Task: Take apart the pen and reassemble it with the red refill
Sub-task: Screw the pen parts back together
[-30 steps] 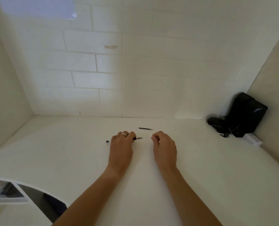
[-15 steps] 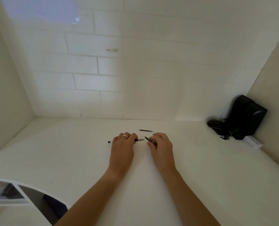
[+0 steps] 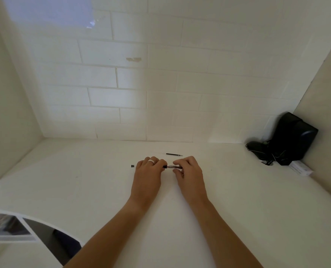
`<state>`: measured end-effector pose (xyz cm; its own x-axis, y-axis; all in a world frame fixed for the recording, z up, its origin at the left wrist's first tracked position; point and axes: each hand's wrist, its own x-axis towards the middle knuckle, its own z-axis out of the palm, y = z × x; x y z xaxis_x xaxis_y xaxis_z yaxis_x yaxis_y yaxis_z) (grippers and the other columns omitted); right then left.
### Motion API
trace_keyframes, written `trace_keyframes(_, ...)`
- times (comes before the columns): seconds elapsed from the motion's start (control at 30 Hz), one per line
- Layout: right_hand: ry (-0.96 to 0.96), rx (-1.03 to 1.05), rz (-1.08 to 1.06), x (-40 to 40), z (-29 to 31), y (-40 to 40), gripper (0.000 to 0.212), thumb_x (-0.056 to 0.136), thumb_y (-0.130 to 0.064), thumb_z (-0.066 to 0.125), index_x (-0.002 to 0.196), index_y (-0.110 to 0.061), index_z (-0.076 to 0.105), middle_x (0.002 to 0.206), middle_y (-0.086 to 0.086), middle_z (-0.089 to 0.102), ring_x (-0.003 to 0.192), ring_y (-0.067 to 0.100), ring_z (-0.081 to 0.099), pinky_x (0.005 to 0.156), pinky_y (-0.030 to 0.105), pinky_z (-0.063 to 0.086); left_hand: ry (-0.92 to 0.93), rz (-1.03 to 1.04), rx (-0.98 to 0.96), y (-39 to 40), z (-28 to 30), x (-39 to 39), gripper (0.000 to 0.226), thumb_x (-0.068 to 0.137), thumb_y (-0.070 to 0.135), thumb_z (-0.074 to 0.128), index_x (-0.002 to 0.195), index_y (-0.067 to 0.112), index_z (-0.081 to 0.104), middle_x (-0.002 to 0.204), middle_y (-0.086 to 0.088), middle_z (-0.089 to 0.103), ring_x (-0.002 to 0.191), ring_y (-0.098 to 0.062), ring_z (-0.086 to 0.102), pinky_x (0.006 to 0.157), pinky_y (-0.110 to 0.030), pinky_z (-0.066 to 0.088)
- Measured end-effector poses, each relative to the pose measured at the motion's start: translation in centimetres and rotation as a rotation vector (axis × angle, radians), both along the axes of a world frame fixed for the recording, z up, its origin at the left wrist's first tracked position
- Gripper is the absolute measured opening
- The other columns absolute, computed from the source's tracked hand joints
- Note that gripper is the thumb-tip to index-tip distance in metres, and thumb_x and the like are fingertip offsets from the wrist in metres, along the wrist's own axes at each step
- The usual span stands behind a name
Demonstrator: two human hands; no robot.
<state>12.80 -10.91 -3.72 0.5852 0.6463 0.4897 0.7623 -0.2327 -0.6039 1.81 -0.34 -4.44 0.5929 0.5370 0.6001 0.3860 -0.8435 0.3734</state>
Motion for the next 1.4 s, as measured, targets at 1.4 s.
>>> trace_keyframes(1.4, 0.064, -0.004, -0.079, 0.9, -0.3, 0.0, 0.01, 0.094, -0.017, 0.064, 0.094, -0.02, 0.073, 0.098, -0.007, 0.053, 0.09, 0.011, 0.056, 0.074, 0.009, 0.039, 0.011, 0.141, -0.094, 0.5, -0.4, -0.2, 0.041, 0.073, -0.008, 0.061, 0.103, 0.019, 0.069, 0.103, -0.003, 0.067, 0.106, -0.02, 0.056, 0.096, -0.034, 0.031)
